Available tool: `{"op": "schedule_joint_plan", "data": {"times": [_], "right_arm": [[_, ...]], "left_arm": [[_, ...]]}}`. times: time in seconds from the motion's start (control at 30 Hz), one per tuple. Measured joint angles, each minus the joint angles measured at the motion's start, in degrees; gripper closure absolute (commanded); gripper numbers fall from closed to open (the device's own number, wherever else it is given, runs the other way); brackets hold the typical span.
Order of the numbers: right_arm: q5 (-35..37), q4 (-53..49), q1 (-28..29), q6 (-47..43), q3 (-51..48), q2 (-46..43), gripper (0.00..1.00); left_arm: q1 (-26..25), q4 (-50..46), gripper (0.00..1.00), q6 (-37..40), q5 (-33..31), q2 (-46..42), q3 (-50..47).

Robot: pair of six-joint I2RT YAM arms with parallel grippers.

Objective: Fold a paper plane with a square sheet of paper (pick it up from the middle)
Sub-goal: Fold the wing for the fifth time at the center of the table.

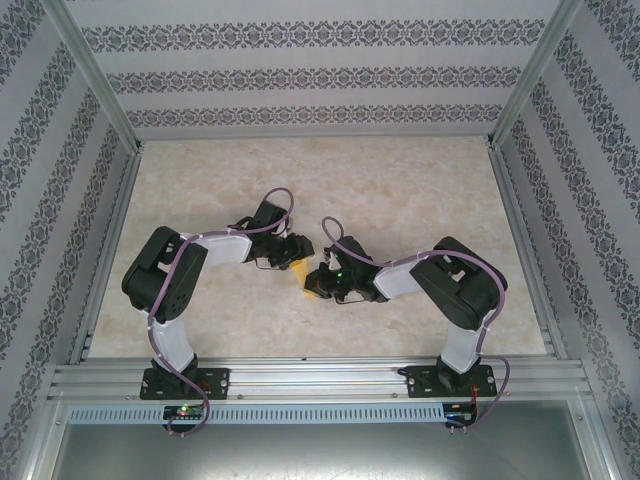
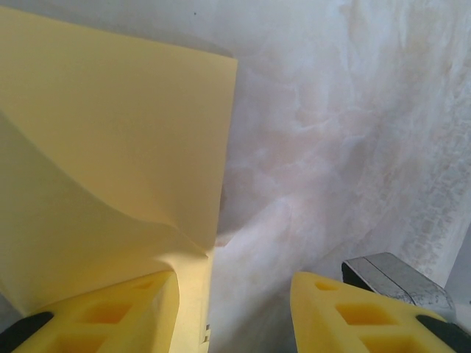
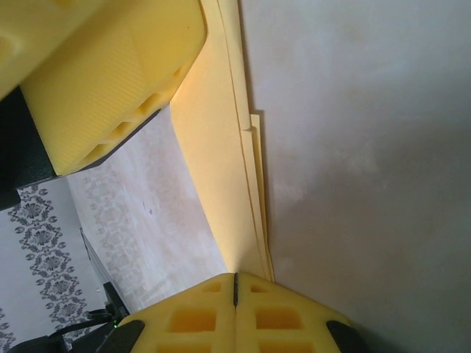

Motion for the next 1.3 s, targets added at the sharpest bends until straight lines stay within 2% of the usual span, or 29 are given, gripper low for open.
{"op": "schedule_joint_plan", "data": {"times": [0.37, 0.63, 0.93, 1.07, 1.3], "right_arm": [[2.73, -0.55, 3.52, -1.42, -1.84, -2.08, 0.96], [2.91, -6.45, 5.88, -6.05, -3.21, -5.68, 0.96], [2.21, -13.44, 5.66, -7.91, -4.96, -11.50, 0.96], [2.75, -13.35, 5.05, -7.74, -3.74, -14.80, 0.95], [6.56, -9.92, 4.94, -5.90, 2.47, -10.27, 0.94]], "left_arm": [[-0.07, -2.49, 0.57, -0.02, 1.11, 0.11, 0.46], [-0.28, -4.33, 0.59, -0.04, 1.27, 0.74, 1.51], [-0.28, -4.57, 0.58, -0.04, 1.29, 0.85, 1.86], [-0.28, -4.57, 0.58, -0.04, 1.33, 0.85, 1.86], [-0.31, -4.57, 0.58, -0.04, 1.46, 0.85, 1.86]]}}
